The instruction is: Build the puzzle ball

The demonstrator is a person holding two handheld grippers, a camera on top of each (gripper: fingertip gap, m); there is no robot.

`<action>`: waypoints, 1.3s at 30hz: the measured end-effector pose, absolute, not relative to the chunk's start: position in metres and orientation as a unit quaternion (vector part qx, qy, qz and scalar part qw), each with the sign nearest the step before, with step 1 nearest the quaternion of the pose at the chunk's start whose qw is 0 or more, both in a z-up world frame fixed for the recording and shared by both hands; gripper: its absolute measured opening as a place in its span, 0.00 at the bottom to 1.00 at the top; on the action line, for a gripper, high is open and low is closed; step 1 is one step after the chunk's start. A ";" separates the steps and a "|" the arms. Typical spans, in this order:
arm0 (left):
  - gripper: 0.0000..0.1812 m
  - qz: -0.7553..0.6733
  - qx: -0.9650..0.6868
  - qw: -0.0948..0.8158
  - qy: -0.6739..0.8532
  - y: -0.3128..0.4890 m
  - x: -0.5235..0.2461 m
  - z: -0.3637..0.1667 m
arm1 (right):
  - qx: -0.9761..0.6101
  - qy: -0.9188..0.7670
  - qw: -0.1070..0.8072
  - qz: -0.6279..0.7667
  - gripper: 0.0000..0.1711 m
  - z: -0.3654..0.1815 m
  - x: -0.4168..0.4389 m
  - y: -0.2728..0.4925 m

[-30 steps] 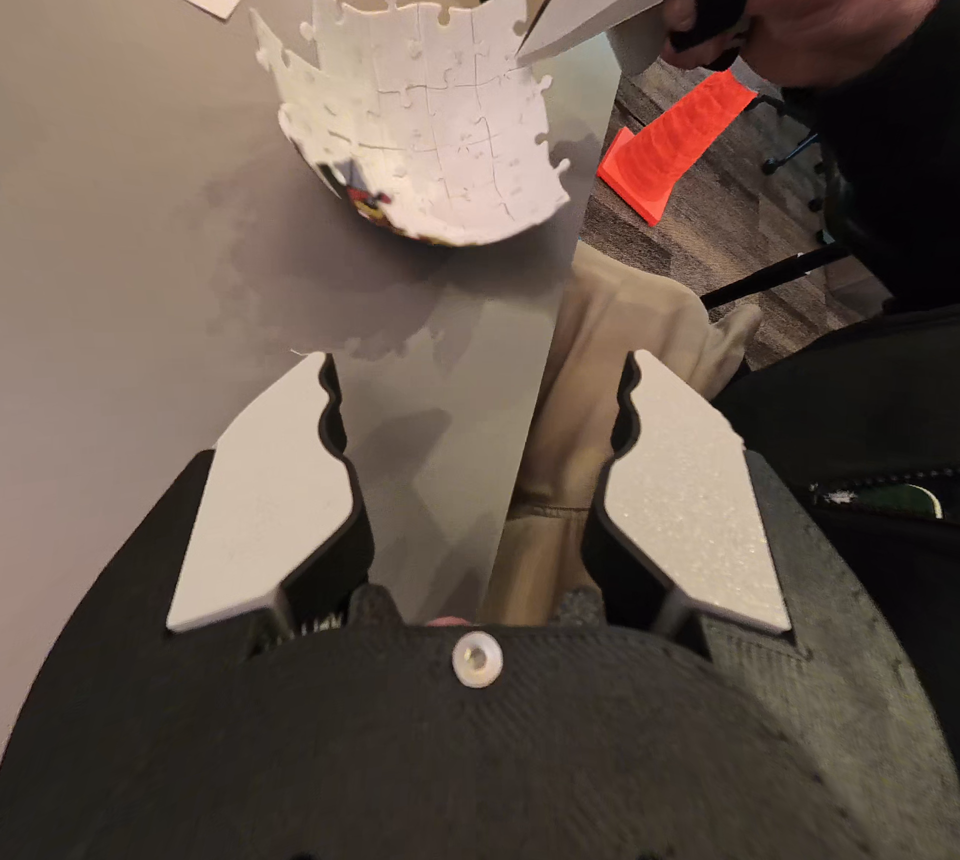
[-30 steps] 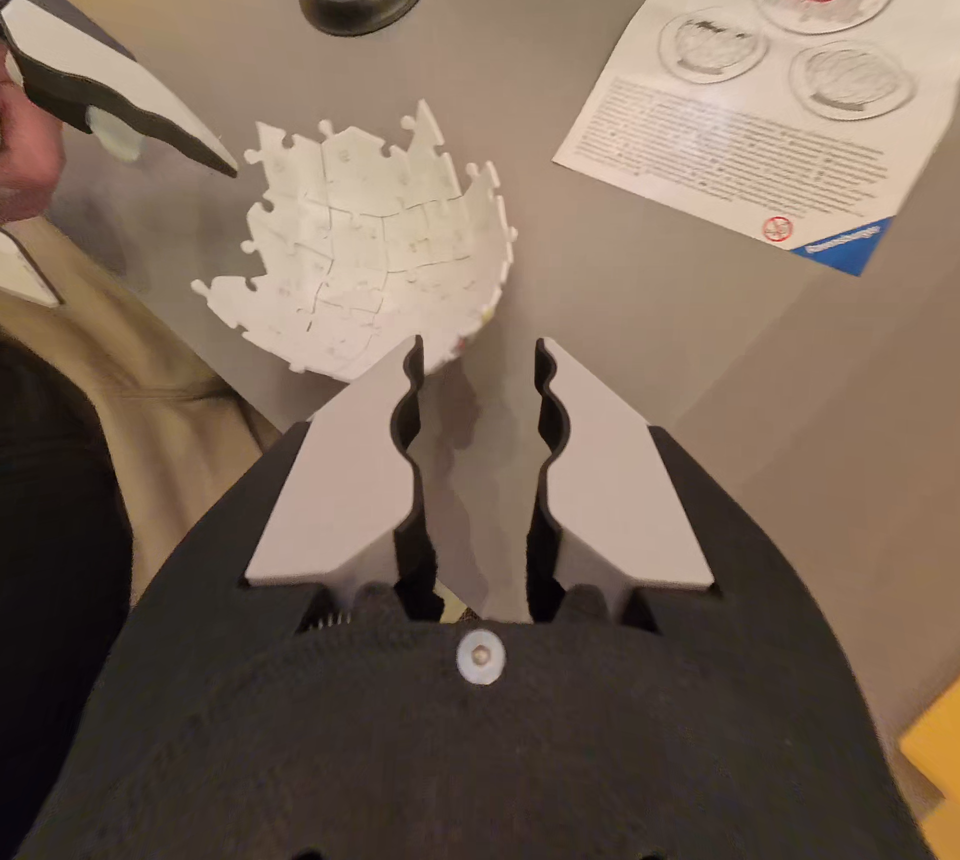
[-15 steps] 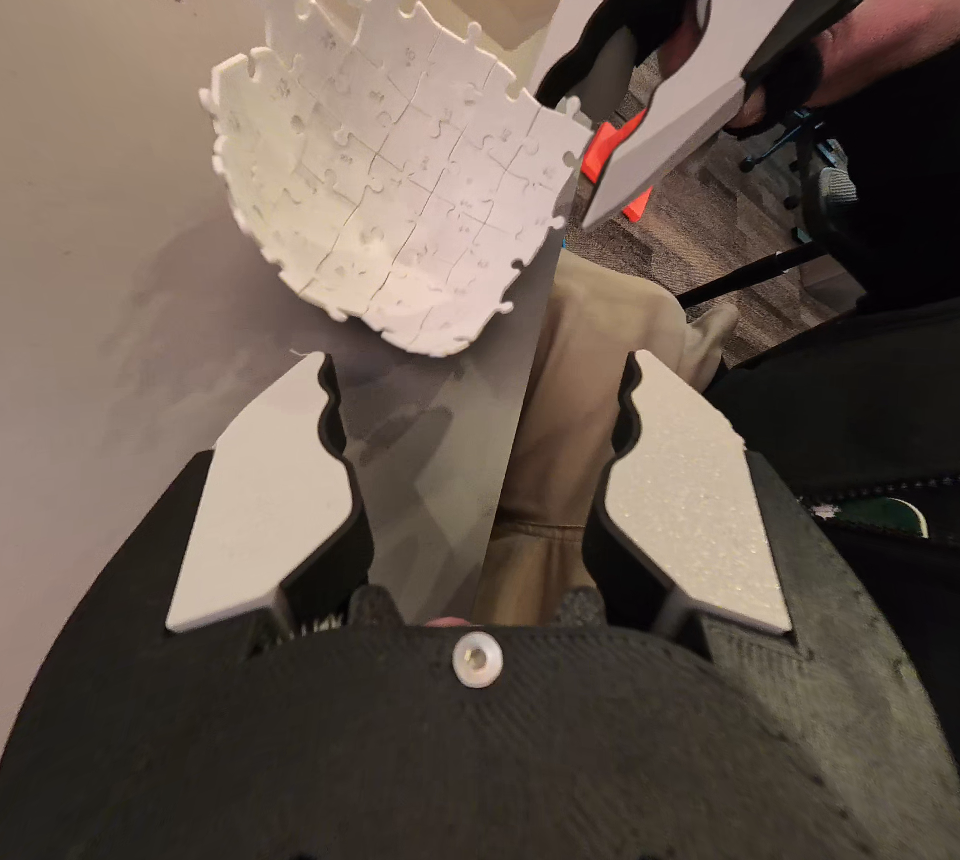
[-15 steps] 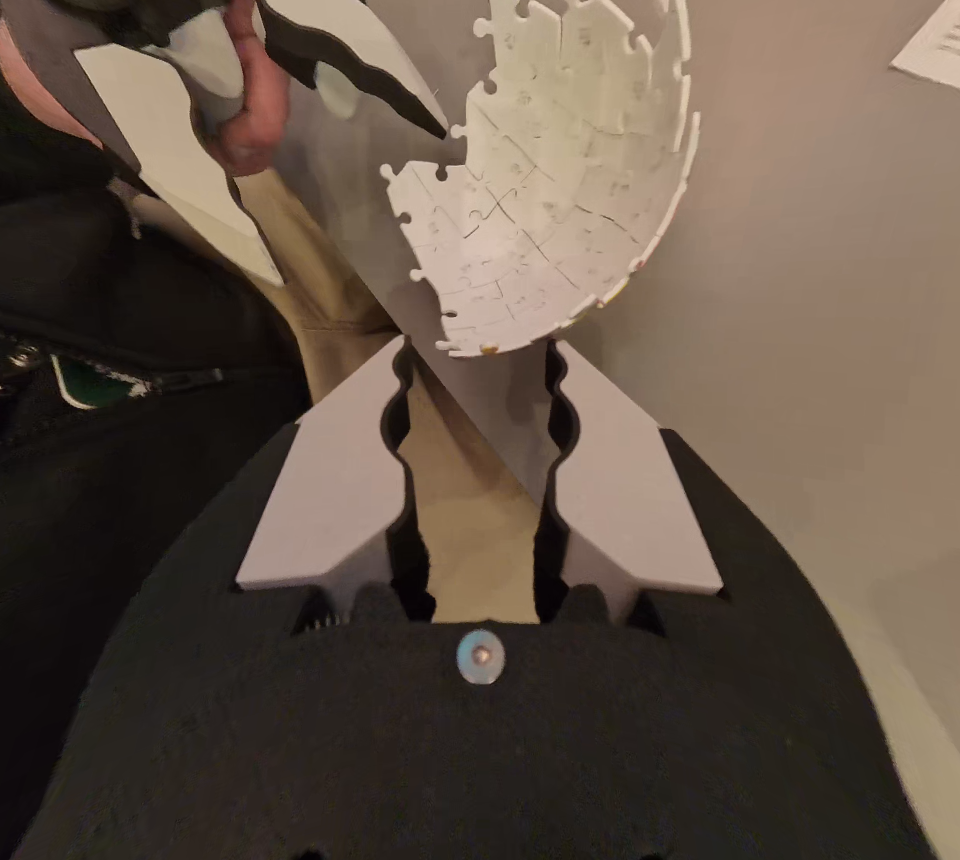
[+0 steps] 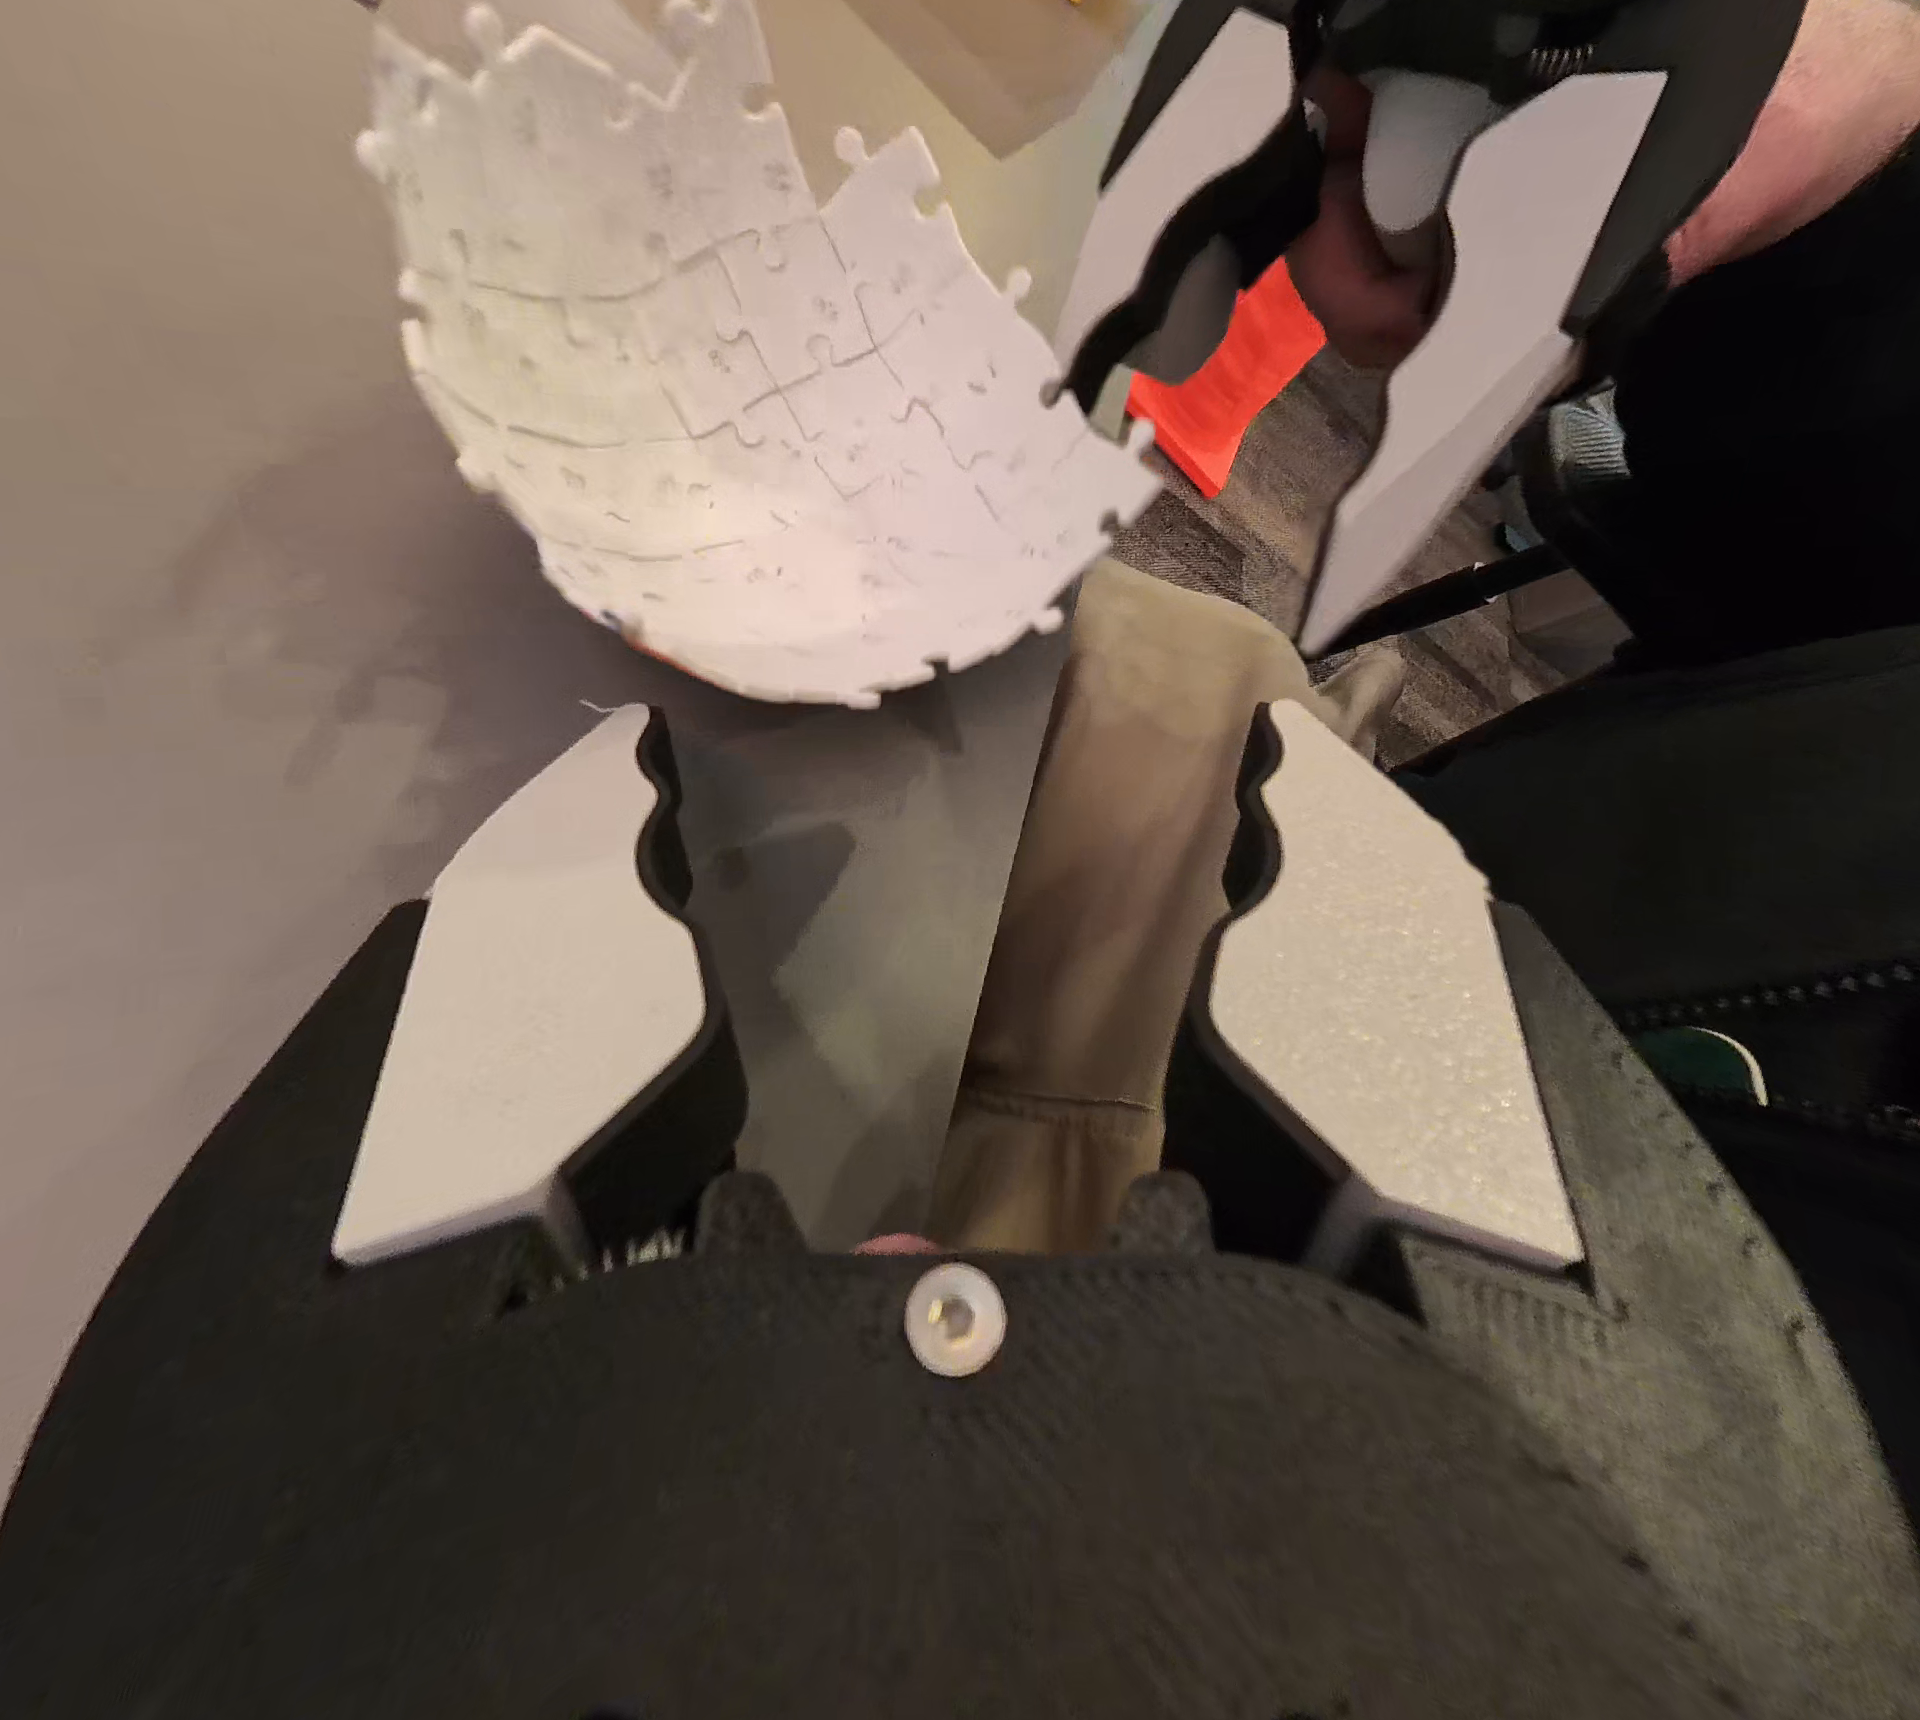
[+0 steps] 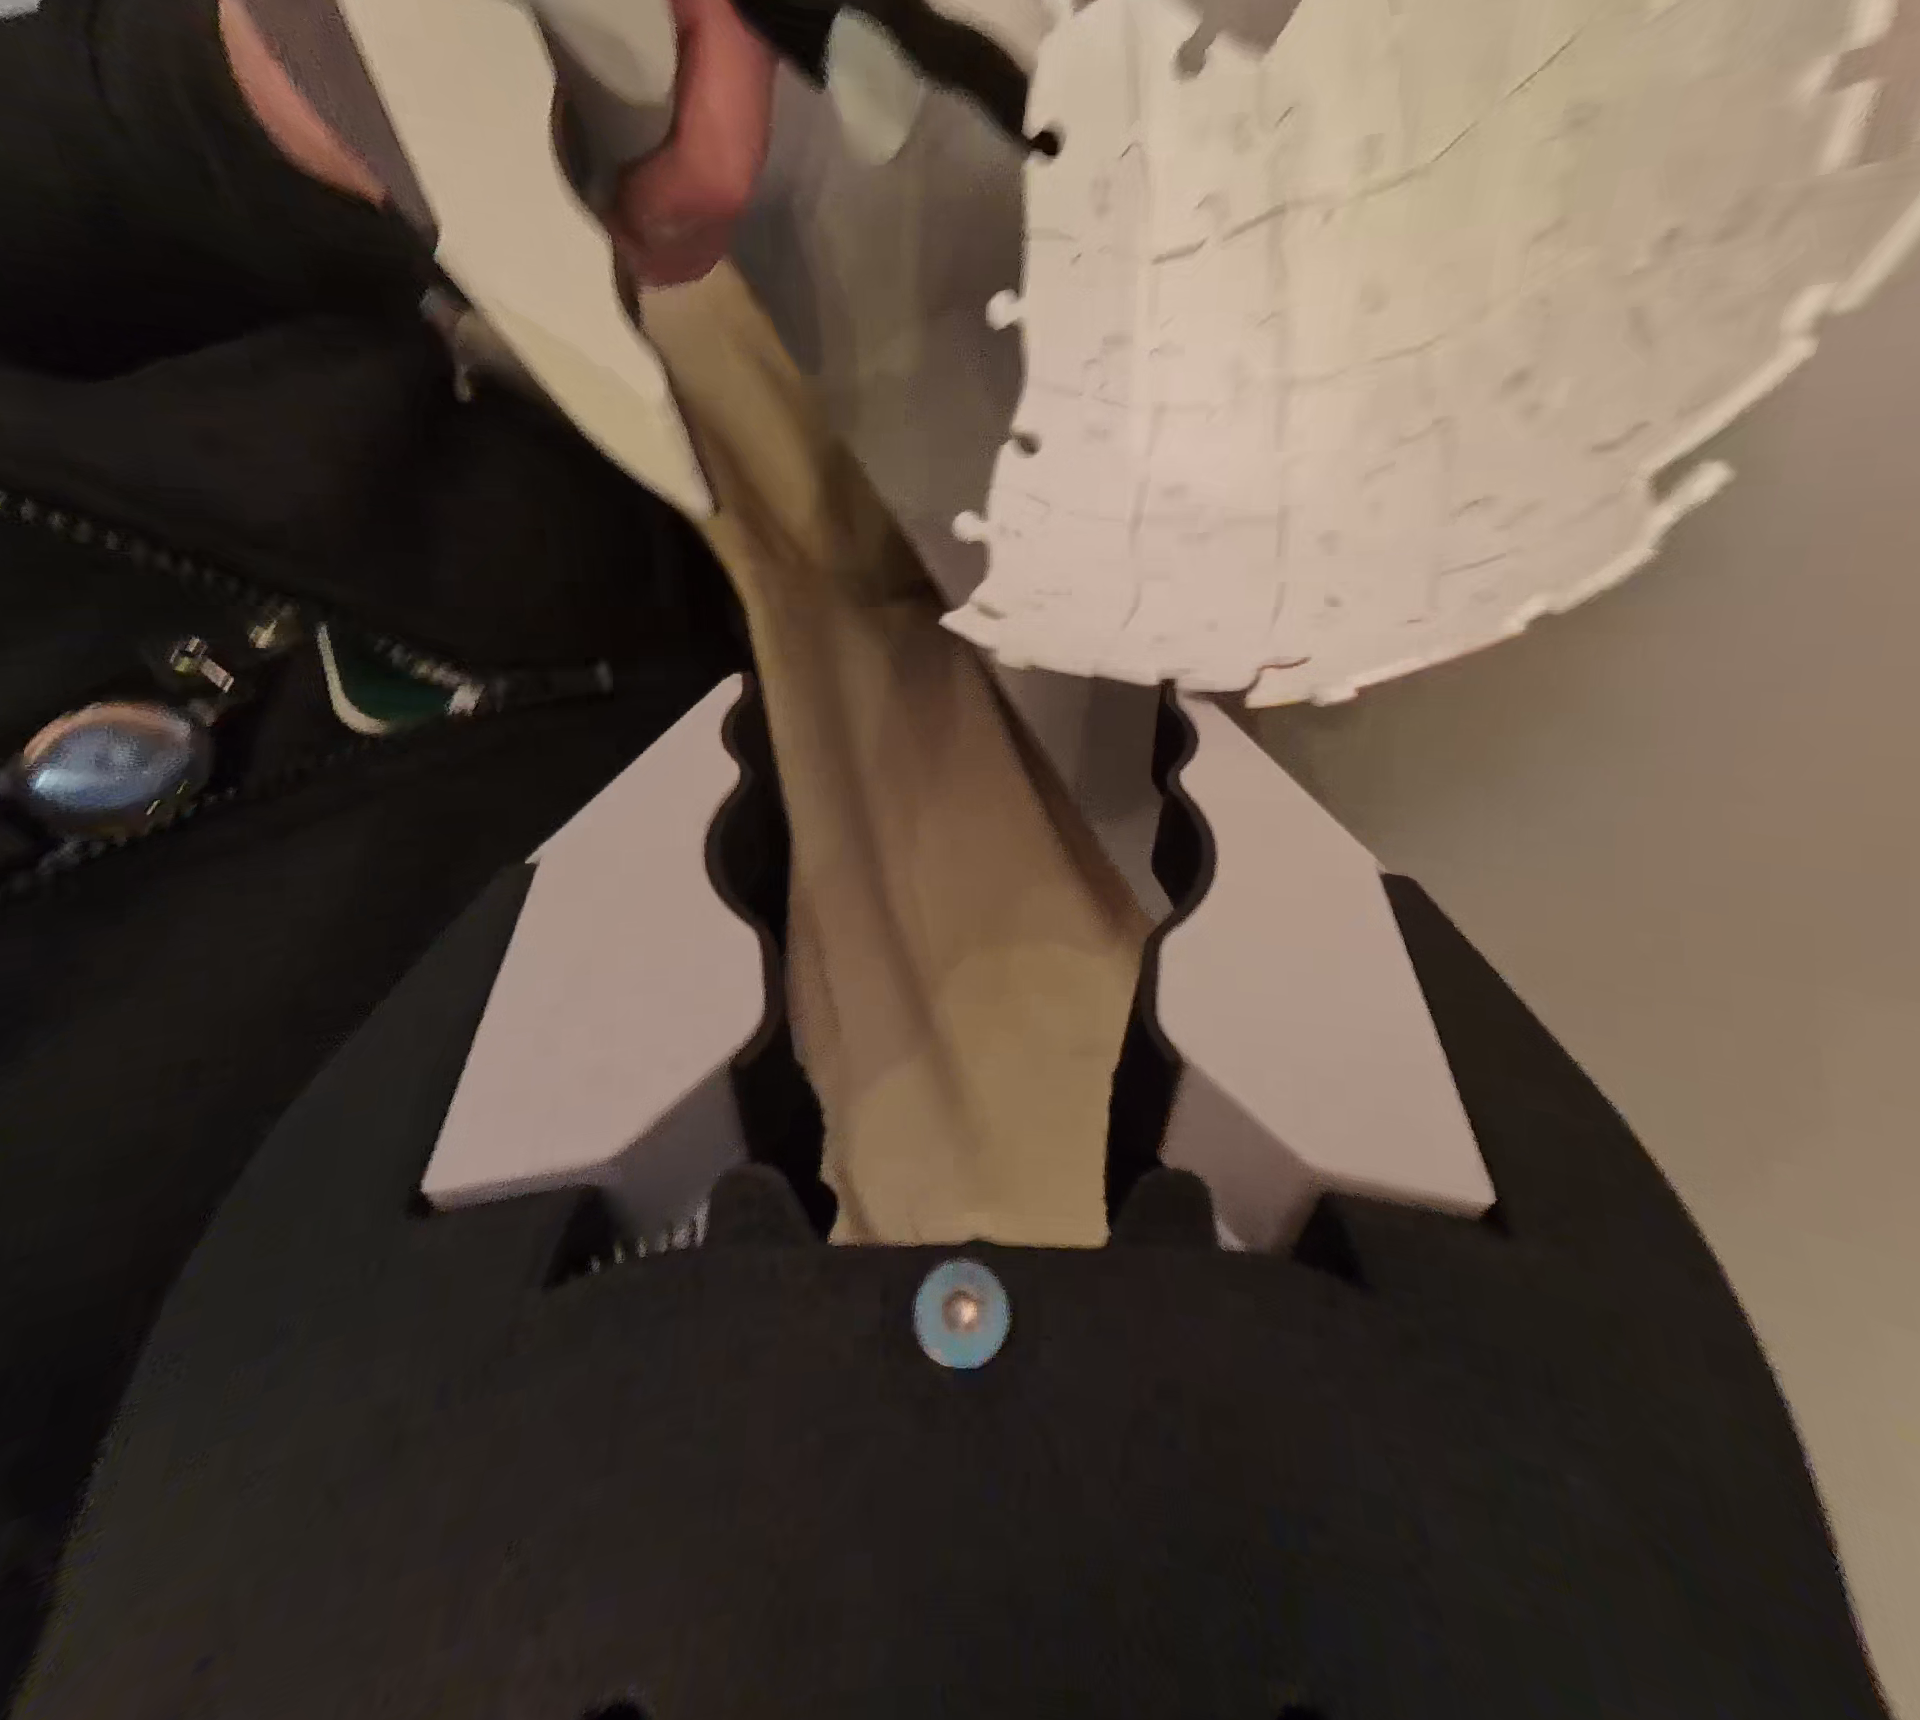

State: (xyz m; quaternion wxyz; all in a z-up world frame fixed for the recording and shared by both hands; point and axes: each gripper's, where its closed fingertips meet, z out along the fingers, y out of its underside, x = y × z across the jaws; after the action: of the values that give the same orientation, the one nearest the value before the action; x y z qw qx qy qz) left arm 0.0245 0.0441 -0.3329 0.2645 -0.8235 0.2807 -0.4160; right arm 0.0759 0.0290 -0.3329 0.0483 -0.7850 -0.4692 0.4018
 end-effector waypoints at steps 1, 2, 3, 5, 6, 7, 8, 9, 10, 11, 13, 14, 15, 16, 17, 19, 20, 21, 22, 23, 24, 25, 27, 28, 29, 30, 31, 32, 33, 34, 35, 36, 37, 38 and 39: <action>0.56 -0.417 -0.823 0.265 0.279 0.044 0.025 -0.332 | -0.779 -0.479 0.027 0.404 0.44 -0.333 0.079 0.022; 0.56 -0.419 -0.822 0.265 0.278 0.044 0.025 -0.332 | -0.776 -0.486 0.015 0.402 0.46 -0.334 0.084 0.018; 0.56 -0.421 -0.822 0.265 0.276 0.044 0.026 -0.331 | -0.774 -0.491 0.005 0.400 0.46 -0.334 0.089 0.016; 0.56 -0.425 -0.821 0.265 0.274 0.044 0.028 -0.331 | -0.768 -0.499 -0.016 0.400 0.47 -0.331 0.101 0.012; 0.56 -0.427 -0.821 0.265 0.271 0.045 0.030 -0.330 | -0.770 -0.498 -0.016 0.398 0.47 -0.329 0.106 0.015; 0.55 -0.432 -0.820 0.263 0.269 0.045 0.032 -0.330 | -0.773 -0.493 -0.014 0.399 0.47 -0.327 0.111 0.020; 0.55 -0.433 -0.820 0.262 0.268 0.046 0.034 -0.330 | -0.775 -0.489 -0.014 0.400 0.46 -0.326 0.116 0.023; 0.55 -0.427 -0.822 0.263 0.270 0.048 0.035 -0.330 | -0.777 -0.487 -0.012 0.398 0.46 -0.325 0.122 0.027; 0.55 -0.424 -0.823 0.265 0.270 0.051 0.036 -0.330 | -0.780 -0.484 -0.007 0.397 0.46 -0.324 0.126 0.032; 0.55 -0.425 -0.822 0.266 0.269 0.053 0.037 -0.329 | -0.783 -0.478 -0.002 0.398 0.46 -0.322 0.130 0.037; 0.55 -0.430 -0.821 0.271 0.260 0.057 0.037 -0.326 | -0.791 -0.461 0.025 0.402 0.44 -0.318 0.134 0.053; 0.55 -0.434 -0.820 0.272 0.255 0.058 0.037 -0.325 | -0.794 -0.445 0.043 0.411 0.43 -0.315 0.134 0.063; 0.55 -0.437 -0.820 0.273 0.251 0.059 0.037 -0.325 | -0.794 -0.430 0.057 0.426 0.42 -0.311 0.132 0.070; 0.55 -0.436 -0.821 0.274 0.247 0.061 0.036 -0.325 | -0.793 -0.419 0.064 0.437 0.42 -0.309 0.131 0.075; 0.55 -0.434 -0.822 0.276 0.244 0.063 0.034 -0.326 | -0.797 -0.413 0.069 0.436 0.41 -0.311 0.131 0.079; 0.54 -0.432 -0.824 0.279 0.239 0.065 0.031 -0.327 | -0.804 -0.408 0.078 0.425 0.41 -0.316 0.131 0.085; 0.54 -0.432 -0.825 0.280 0.235 0.066 0.029 -0.327 | -0.803 -0.407 0.079 0.429 0.41 -0.316 0.130 0.086; 0.54 -0.433 -0.824 0.279 0.234 0.066 0.028 -0.327 | -0.802 -0.406 0.081 0.431 0.41 -0.316 0.129 0.086; 0.54 -0.431 -0.826 0.279 0.233 0.066 0.027 -0.328 | -0.802 -0.406 0.087 0.429 0.40 -0.316 0.128 0.089; 0.53 -0.427 -0.827 0.280 0.233 0.066 0.025 -0.329 | -0.802 -0.406 0.093 0.428 0.39 -0.316 0.127 0.092; 0.53 -0.425 -0.828 0.282 0.232 0.066 0.022 -0.330 | -0.802 -0.406 0.097 0.428 0.39 -0.316 0.126 0.094; 0.52 -0.424 -0.829 0.285 0.229 0.067 0.020 -0.330 | -0.802 -0.406 0.102 0.427 0.39 -0.316 0.125 0.096; 0.50 -0.419 -0.829 0.294 0.223 0.068 0.013 -0.329 | -0.806 -0.402 0.125 0.415 0.39 -0.316 0.124 0.107; 0.48 -0.416 -0.830 0.299 0.220 0.069 0.008 -0.329 | -0.807 -0.399 0.135 0.414 0.39 -0.314 0.122 0.113; 0.47 -0.412 -0.831 0.305 0.216 0.070 0.003 -0.328 | -0.806 -0.397 0.146 0.415 0.38 -0.312 0.121 0.118; 0.45 -0.409 -0.831 0.312 0.211 0.071 -0.001 -0.327 | -0.805 -0.396 0.157 0.412 0.37 -0.310 0.120 0.122; 0.43 -0.407 -0.831 0.317 0.208 0.071 -0.006 -0.325 | -0.807 -0.394 0.167 0.407 0.36 -0.309 0.120 0.127; 0.41 -0.404 -0.831 0.322 0.205 0.071 -0.010 -0.324 | -0.807 -0.394 0.174 0.405 0.36 -0.308 0.120 0.131; 0.40 -0.400 -0.831 0.328 0.202 0.071 -0.015 -0.322 | -0.805 -0.395 0.181 0.404 0.36 -0.306 0.119 0.135; 0.37 -0.396 -0.832 0.334 0.200 0.071 -0.019 -0.321 | -0.804 -0.393 0.189 0.403 0.35 -0.305 0.118 0.138; 0.32 -0.392 -0.831 0.338 0.202 0.070 -0.023 -0.320 | -0.803 -0.393 0.196 0.402 0.34 -0.304 0.117 0.142; 0.28 -0.389 -0.830 0.343 0.203 0.069 -0.027 -0.318 | -0.802 -0.394 0.202 0.402 0.33 -0.303 0.115 0.144; 0.24 -0.387 -0.828 0.350 0.205 0.067 -0.031 -0.315 | -0.800 -0.394 0.212 0.399 0.32 -0.301 0.113 0.148; 0.20 -0.384 -0.826 0.357 0.207 0.066 -0.034 -0.313 | -0.799 -0.393 0.223 0.397 0.30 -0.299 0.111 0.153; 0.17 -0.377 -0.826 0.363 0.211 0.065 -0.038 -0.311 | -0.797 -0.393 0.230 0.396 0.29 -0.297 0.109 0.156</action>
State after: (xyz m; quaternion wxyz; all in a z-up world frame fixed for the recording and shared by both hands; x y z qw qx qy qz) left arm -0.0378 0.0647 -0.3108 0.3631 -0.8256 0.2108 -0.3771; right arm 0.1087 0.1557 -0.2970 0.2297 -0.7975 -0.3929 0.3961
